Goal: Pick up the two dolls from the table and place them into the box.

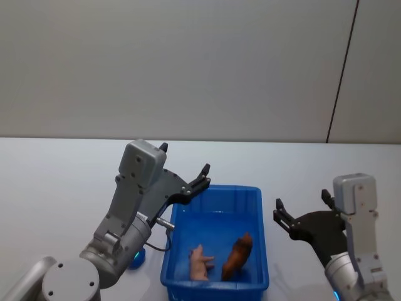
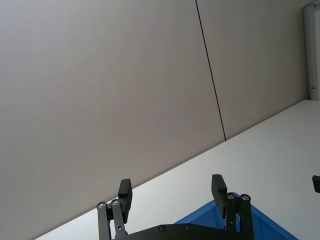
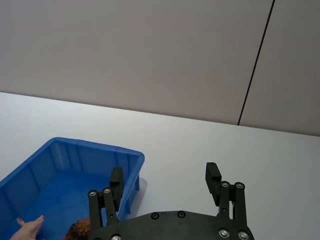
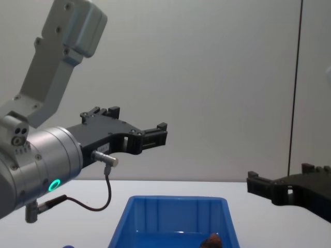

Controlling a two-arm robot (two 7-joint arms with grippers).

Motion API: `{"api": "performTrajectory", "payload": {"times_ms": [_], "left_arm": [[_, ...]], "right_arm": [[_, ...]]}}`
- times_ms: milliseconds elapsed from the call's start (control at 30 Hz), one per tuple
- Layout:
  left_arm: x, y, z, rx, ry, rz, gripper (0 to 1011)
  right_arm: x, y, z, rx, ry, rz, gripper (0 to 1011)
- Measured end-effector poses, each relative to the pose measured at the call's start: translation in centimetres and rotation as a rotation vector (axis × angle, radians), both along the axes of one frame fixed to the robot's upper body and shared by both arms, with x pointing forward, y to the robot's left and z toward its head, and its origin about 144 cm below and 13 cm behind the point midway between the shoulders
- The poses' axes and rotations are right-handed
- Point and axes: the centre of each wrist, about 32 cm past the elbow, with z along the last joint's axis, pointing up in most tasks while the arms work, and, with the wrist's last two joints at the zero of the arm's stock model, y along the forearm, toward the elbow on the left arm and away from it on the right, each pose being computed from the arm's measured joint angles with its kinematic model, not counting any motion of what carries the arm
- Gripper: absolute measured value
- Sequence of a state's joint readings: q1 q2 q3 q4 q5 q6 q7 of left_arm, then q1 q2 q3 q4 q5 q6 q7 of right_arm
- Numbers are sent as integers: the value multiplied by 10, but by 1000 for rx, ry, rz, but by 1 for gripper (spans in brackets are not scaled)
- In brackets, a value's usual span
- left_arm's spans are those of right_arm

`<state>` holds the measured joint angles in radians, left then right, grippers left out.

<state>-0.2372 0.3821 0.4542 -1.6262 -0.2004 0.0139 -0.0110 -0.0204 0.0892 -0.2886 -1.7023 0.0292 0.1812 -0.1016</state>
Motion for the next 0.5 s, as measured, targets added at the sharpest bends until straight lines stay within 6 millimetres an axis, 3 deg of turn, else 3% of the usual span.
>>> {"api": "performTrajectory", "payload": {"times_ms": [500], "left_arm": [[-5,4,-1,-18,25,25,1001]], "right_arm": [[-2,-5,0,-4,-3,-20,1001]]}}
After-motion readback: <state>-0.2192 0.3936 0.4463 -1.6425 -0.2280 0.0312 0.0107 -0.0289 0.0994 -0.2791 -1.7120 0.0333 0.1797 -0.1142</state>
